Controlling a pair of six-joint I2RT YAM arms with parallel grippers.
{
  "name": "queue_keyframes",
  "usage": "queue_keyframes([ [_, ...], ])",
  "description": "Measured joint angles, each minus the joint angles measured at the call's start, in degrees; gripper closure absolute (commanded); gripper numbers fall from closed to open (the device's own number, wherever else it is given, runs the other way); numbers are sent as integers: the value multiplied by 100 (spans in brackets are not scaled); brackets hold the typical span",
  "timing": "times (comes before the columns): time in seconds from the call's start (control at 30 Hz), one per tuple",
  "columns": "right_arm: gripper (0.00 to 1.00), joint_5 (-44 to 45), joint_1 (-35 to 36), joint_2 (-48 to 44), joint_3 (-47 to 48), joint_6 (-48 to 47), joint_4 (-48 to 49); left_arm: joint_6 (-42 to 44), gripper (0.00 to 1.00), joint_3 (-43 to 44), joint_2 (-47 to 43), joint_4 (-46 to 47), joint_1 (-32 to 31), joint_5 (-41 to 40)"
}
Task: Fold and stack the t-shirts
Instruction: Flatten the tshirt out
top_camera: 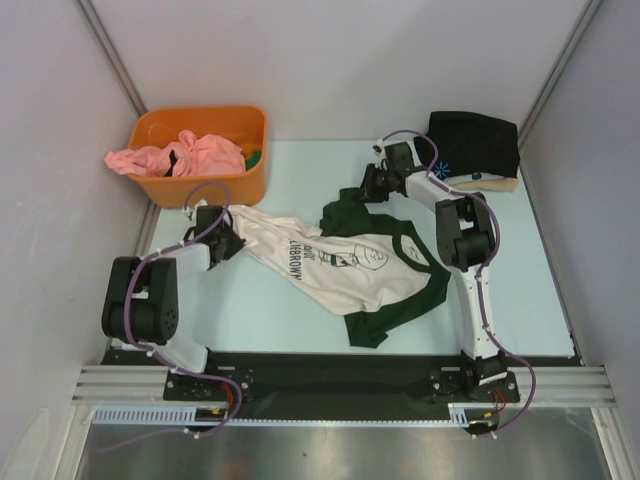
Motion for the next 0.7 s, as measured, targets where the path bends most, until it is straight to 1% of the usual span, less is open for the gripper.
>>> queue_keyframes([
  [0.03,91,-61,2,33,-26,7,55,9,100,0,46,35,-4,26],
  [0.07,97,-162,2,59,-61,63,122,15,100,0,70,50,-11,52],
  [0.1,100,-238,0,68,-103,107,190,11,100,0,74,48,-22,81],
  [0.17,100,-339,-11,55,-243,164,354,-2,100,-2,42,39,-28,105],
  [0.23,100,-426,-52,-42,-501,227,619,-15,100,-103,-219,-76,-33,125],
  [0.33,100,-339,-129,-584,-1344,262,785,-26,100,-428,-1237,-501,-39,105],
  [0.4,100,-227,-203,-1023,-1958,260,769,-59,100,-636,-2249,-874,-44,83],
  [0.5,100,-20,-339,-1770,-2804,258,708,-87,100,-822,-3521,-1349,-55,85],
  [0.63,100,297,-463,-2861,-3731,229,597,-175,99,-1075,-4612,-2013,-55,146],
  [0.67,100,358,-461,-3075,-3884,219,575,-221,95,-1178,-4837,-2218,-59,181],
  [0.7,100,452,-450,-3351,-4105,210,577,-269,85,-1292,-5042,-2417,-61,243],
])
